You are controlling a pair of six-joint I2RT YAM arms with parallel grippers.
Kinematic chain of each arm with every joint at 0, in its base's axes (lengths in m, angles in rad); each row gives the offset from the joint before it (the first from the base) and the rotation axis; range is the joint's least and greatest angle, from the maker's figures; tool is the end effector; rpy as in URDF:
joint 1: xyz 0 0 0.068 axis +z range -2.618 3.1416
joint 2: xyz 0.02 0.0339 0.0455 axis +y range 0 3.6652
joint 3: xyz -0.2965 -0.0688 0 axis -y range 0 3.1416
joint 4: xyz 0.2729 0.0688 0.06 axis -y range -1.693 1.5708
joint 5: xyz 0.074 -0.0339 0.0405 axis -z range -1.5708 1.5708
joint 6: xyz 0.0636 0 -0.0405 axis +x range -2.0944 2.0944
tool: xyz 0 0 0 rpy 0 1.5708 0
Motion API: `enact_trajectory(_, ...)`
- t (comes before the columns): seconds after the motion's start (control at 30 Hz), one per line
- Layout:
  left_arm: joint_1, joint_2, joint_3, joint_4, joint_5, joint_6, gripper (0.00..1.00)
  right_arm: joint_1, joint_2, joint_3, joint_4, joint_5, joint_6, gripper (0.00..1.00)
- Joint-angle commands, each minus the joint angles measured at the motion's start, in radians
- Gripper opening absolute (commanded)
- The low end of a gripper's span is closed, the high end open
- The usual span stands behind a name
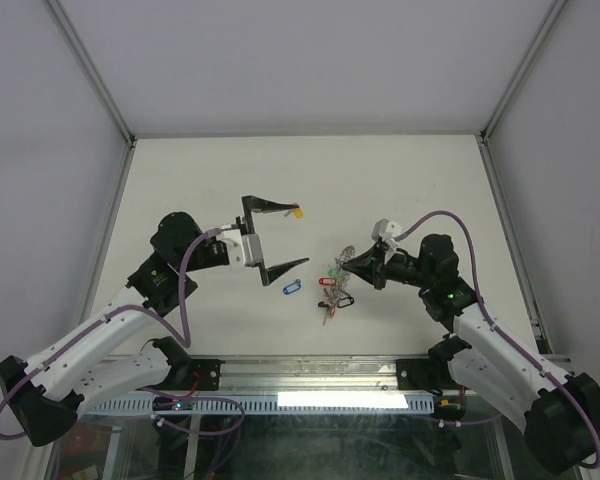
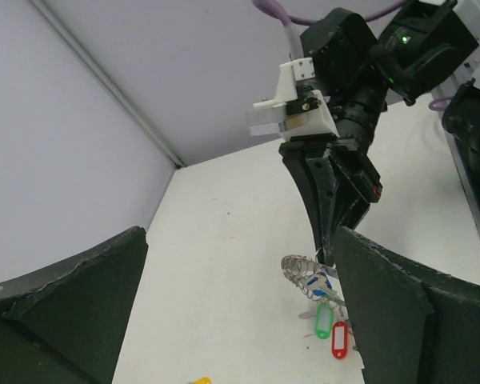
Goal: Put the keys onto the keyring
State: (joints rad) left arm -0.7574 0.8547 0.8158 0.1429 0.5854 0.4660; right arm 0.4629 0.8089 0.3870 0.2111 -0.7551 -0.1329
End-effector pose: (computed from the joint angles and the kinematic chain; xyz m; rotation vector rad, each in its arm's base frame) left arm 0.1406 -0.1813 0.3997 1.2223 0.9031 -0.6620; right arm 0.1653 0.1312 0.2458 -1.0357 1.4874 0.9044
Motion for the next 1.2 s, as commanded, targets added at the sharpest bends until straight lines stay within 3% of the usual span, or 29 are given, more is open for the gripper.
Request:
enact_trajectory(0.0, -0.012, 0.063, 0.079, -0.112, 0.08, 0.067, 0.99, -0.014, -0.01, 0.055, 0.051, -0.007, -0.014, 0.0)
enact_trajectory(0.5, -0.107, 0.13, 0.159, -0.161, 0.007, 0.128, 0.99, -0.03, -0.008, 0.041, 0.06, -0.019, 0.001, 0.0)
enact_trajectory(1.17, -0.106, 0.082, 0.124, -0.083, 0.008, 0.079, 0.99, -0.036, -0.003, 0.038, 0.07, -0.032, 0.019, 0.0)
